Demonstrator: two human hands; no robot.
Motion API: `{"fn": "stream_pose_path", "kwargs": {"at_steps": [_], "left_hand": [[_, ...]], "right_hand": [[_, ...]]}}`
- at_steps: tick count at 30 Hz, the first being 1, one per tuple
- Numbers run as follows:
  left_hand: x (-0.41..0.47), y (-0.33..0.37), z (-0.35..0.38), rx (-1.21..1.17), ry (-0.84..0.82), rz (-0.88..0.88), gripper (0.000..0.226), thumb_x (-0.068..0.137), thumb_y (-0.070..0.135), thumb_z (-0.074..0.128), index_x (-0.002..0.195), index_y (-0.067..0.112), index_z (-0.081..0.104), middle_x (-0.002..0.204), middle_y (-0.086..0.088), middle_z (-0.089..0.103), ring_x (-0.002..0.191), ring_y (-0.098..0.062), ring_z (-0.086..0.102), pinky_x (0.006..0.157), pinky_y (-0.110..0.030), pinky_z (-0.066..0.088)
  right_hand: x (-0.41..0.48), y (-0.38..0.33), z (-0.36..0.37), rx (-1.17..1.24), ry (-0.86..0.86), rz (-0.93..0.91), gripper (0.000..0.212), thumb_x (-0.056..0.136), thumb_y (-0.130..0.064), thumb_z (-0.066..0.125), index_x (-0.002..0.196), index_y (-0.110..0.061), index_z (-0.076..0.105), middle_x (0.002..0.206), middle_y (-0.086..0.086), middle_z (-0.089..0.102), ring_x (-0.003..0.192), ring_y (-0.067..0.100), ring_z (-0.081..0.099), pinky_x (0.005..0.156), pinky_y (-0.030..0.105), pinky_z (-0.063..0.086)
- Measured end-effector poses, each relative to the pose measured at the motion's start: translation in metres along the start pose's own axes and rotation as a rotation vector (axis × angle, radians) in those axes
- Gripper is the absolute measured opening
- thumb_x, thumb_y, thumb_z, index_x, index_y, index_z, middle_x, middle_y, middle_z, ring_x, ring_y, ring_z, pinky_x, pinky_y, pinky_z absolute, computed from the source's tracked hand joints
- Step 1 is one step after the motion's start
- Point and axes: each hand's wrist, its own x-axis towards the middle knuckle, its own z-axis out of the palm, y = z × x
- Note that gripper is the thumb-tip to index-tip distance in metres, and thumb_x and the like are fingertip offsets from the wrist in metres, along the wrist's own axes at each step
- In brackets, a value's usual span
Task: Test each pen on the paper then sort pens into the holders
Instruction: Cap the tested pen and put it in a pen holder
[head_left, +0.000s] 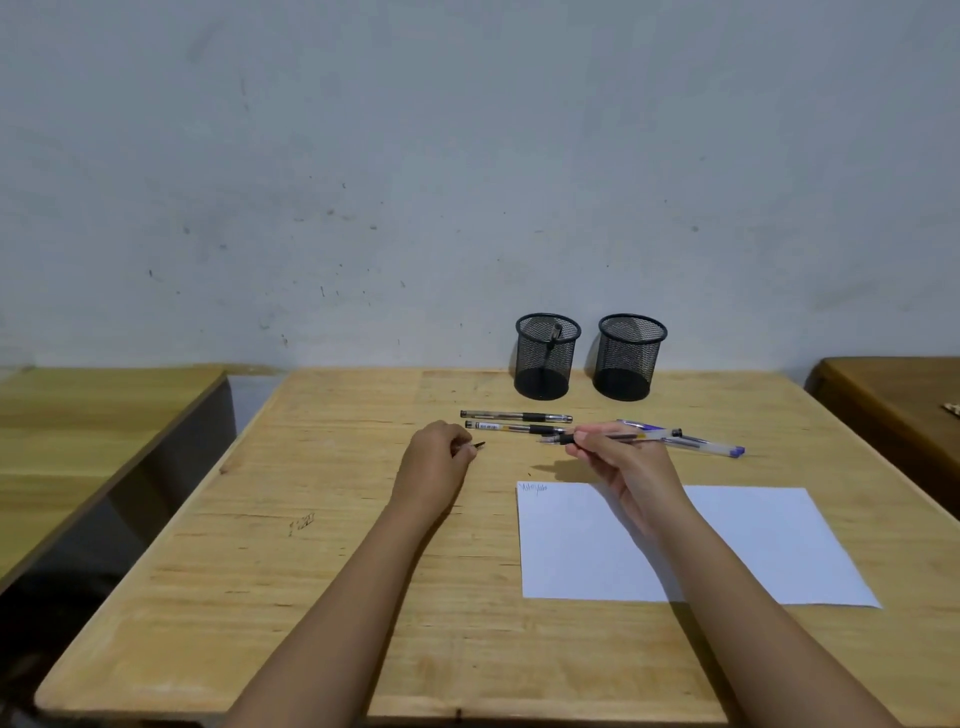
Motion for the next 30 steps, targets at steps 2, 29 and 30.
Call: {"fn": "stream_pose_path", "kwargs": {"at_steps": [2,29,30], "left_hand": [[-0.004,0.008,-0.004,-0.220,-0.014,-0.022,0.018,0.085,0.012,0.066,0.101,0.007,0.069,0.094,0.000,0.065,0.084,-0.008,0.061,0.067,-0.006,0.042],[-0.021,0.067,-0.014,-0.789,-0.122,0.131,0.017,0.077,-0.001,0.070,0.081,0.016,0.073,0.068,0.007,0.073,0.071,-0.006,0.068,0.074,-0.017,0.053],[-0.019,0.069,-0.016,-0.784,-0.111,0.139,0.018,0.077,-0.001,0.070,0.080,0.017,0.073,0.070,0.008,0.073,0.073,-0.006,0.068,0.074,-0.017,0.053]], "right_hand": [[0.000,0.000,0.000,-0.004,-0.014,0.009,0.011,0.079,0.008,0.063,0.089,0.012,0.064,0.075,0.017,0.069,0.066,0.019,0.071,0.060,0.017,0.057],[-0.011,-0.019,0.012,0.001,-0.196,-0.070,0.025,0.063,-0.001,0.069,0.087,0.005,0.066,0.075,0.011,0.073,0.068,0.017,0.071,0.064,0.017,0.055],[-0.011,-0.017,0.012,0.033,-0.192,-0.073,0.027,0.063,-0.001,0.069,0.089,0.005,0.065,0.076,0.011,0.073,0.069,0.016,0.070,0.065,0.017,0.055]]}}
